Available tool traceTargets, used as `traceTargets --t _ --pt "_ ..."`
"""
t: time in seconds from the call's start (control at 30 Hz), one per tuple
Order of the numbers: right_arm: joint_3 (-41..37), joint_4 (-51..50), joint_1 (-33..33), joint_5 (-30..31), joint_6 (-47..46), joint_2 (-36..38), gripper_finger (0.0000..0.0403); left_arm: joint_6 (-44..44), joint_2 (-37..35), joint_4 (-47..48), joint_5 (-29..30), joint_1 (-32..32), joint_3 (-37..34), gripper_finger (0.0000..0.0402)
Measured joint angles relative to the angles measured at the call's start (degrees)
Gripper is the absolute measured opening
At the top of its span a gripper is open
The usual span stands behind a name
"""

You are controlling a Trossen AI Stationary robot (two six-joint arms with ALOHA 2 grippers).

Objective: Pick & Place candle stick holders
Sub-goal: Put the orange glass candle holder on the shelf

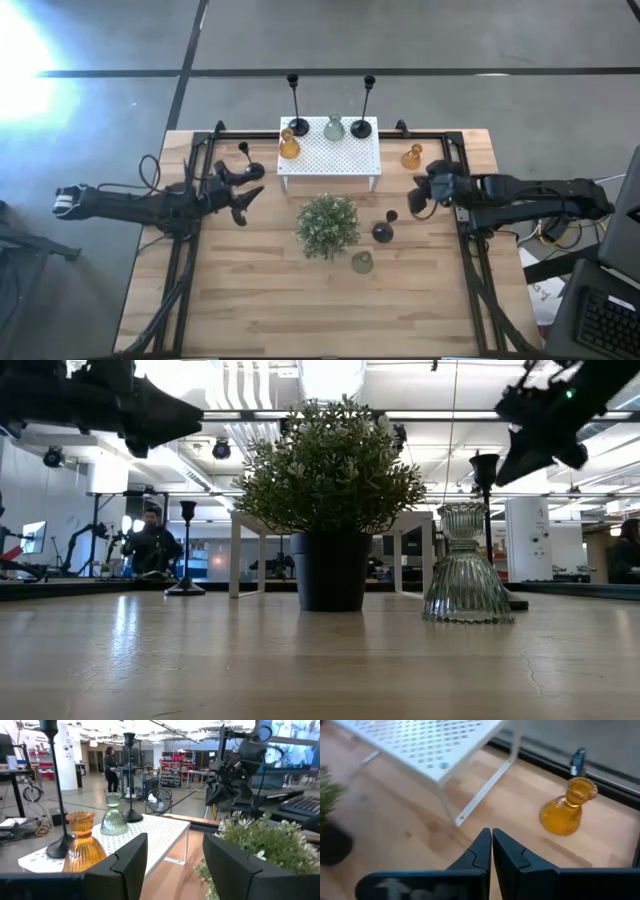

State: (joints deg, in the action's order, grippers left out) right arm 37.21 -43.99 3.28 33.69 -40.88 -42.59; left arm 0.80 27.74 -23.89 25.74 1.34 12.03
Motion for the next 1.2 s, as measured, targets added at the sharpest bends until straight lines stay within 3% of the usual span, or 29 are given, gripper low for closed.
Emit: traceTargets --t 0.2,0.37,0.53,0.7,0.93,1.2 --pt "-12.0 12.9 -4.5 15.3 -7.9 1.7 0.0013 -0.2 -1.9 0.4 1.5 -0.1 -1.9 0.0195" --pt "-17.7 21.1 -4.1 19.5 -7.6 1.3 0.0013 0.3 -2.2 0.4 4.5 -0.1 -2.0 0.0195" --pt "-21.7 22.9 -2.4 19.9 -8.3 1.2 0.0035 0.6 -2.2 1.8 8.2 -0.2 -2.0 0.0195" --pt "-25.1 25.2 0.9 20.8 -8.0 1.2 0.0107 0.6 -2.2 2.0 9.9 -0.2 -2.0 0.0195" --pt "-30.0 39.0 7.3 21.0 0.5 1.2 0.0203 1.7 -2.2 2.0 11.3 -0.2 -2.0 0.0195" --pt "-34.4 52.5 14.6 15.4 7.4 1.0 0.0255 5.5 -2.2 1.0 16.8 -0.2 -2.0 0.0195"
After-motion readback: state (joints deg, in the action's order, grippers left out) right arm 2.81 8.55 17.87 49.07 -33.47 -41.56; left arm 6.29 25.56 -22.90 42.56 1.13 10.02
